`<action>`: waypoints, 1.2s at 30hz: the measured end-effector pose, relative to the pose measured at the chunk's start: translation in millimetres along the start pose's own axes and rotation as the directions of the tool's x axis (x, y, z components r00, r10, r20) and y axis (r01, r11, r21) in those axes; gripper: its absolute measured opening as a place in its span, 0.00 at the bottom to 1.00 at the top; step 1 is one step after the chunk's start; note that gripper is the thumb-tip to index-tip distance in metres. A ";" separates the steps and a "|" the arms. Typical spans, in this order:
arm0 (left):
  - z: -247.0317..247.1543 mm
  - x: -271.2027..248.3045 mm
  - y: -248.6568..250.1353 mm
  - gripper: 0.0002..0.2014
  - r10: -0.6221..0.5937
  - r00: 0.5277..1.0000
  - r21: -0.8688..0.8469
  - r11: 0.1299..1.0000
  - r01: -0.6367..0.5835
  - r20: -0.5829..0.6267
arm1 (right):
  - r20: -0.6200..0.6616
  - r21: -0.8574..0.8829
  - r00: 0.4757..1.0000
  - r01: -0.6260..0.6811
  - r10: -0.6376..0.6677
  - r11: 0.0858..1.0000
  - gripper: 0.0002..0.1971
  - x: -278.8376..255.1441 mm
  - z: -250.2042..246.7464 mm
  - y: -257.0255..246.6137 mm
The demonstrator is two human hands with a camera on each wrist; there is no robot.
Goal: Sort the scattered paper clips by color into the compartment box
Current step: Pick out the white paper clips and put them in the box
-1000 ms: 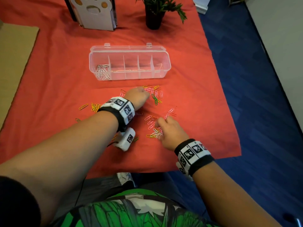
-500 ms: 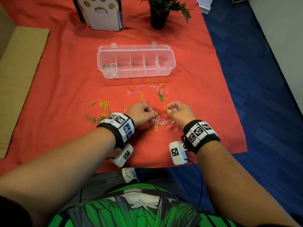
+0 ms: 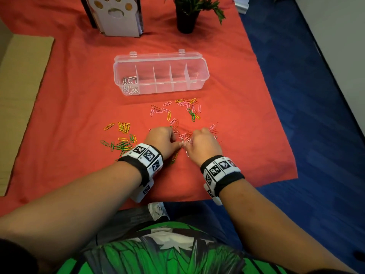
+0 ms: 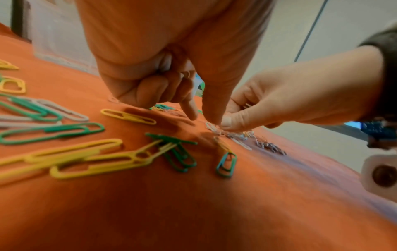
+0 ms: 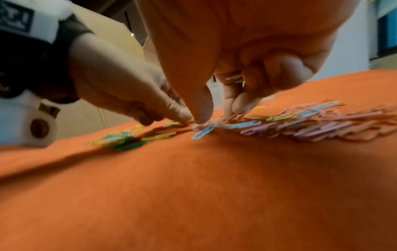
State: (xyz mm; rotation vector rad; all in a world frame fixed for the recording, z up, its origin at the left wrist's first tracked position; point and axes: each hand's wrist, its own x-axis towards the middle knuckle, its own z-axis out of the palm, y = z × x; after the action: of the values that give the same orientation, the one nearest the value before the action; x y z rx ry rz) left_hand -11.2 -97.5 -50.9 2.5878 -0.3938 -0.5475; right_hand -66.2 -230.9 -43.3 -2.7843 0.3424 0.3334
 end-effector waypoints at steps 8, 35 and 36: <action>3.3 3.2 9.8 0.09 0.094 0.994 0.083 0.992 -0.098 0.055 | 0.095 0.364 0.985 -0.171 0.147 0.915 0.03 20.7 -8.6 13.7; 3.1 -2.2 15.6 0.07 0.204 0.965 -0.221 0.961 -0.166 0.164 | 0.259 0.848 0.934 -0.342 0.245 0.405 0.12 13.4 -28.1 42.1; 5.6 -3.5 16.5 0.09 0.271 0.945 -0.100 0.961 -0.257 0.183 | 0.298 0.856 0.924 -0.369 0.238 0.361 0.12 12.3 -27.6 42.2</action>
State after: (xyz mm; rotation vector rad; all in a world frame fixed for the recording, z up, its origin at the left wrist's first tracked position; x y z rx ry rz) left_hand -19.7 -112.3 -46.2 2.3655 -0.7589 -0.7061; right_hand -60.7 -281.5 -32.9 -1.5704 0.7555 0.2760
